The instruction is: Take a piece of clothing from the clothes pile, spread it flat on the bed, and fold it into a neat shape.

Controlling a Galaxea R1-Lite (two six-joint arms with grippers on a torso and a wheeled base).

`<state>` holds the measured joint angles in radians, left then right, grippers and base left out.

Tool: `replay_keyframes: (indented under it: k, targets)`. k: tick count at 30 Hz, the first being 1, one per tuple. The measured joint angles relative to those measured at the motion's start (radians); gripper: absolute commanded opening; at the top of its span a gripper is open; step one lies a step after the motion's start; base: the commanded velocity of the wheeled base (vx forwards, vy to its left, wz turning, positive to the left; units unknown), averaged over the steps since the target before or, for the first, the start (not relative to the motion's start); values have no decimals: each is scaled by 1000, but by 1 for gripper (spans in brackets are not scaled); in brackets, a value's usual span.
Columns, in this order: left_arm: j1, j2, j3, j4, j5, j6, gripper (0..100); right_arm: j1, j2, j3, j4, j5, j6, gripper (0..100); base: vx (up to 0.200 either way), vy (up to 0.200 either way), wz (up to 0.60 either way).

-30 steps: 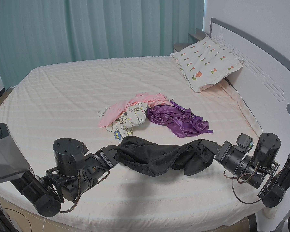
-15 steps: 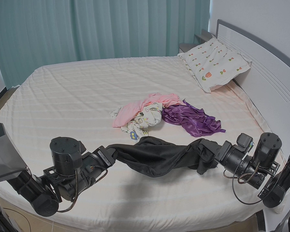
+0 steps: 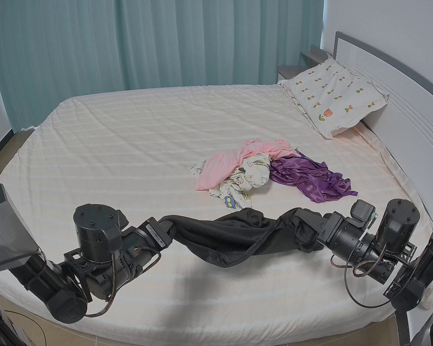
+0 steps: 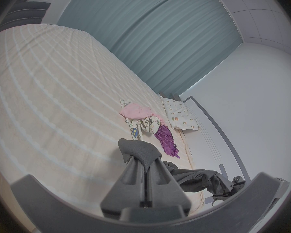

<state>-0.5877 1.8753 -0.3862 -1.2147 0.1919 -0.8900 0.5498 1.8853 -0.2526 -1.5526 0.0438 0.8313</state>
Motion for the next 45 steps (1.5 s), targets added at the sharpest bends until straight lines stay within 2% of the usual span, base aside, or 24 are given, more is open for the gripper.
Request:
replay_keyframes:
  k: [45]
  targets:
    - [-11,-15,18,0,-5,1,0,19,-16,4,0,2,2,0,0,200,0]
